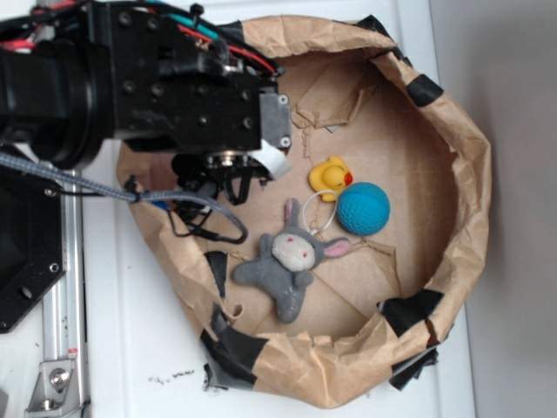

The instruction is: Grab the white paper.

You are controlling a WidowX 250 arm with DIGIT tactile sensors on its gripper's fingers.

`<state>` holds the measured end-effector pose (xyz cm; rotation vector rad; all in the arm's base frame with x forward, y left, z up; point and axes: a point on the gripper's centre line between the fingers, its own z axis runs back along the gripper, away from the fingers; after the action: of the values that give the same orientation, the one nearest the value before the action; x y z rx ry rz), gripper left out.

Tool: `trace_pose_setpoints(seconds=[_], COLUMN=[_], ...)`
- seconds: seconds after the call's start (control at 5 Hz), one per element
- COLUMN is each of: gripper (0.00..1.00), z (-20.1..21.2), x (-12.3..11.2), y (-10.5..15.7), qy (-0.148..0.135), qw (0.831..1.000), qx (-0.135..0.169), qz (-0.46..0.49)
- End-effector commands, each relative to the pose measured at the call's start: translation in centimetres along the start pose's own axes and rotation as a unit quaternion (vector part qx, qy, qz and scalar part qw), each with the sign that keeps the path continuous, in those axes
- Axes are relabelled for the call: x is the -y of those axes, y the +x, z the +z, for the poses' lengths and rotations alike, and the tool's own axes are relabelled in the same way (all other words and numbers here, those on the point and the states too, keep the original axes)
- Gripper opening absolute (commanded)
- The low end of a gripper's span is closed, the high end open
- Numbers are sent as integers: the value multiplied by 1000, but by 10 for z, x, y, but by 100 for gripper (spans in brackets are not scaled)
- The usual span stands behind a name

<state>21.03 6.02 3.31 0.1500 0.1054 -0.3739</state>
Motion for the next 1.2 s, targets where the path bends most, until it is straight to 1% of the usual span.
trace_pose_setpoints(seconds=[0.0, 0.4, 0.6, 0.8, 1.0], gripper=[0, 0, 0, 0, 0], z=[-2, -2, -2, -2, 10], x=[-8, -4, -4, -3, -2], y=[2, 1, 1, 1, 2], qy=[26, 36, 37, 42, 29], qw=[990, 993, 994, 995, 996], qx=[-23, -17, -21, -21, -19], qz=[136, 114, 103, 93, 87])
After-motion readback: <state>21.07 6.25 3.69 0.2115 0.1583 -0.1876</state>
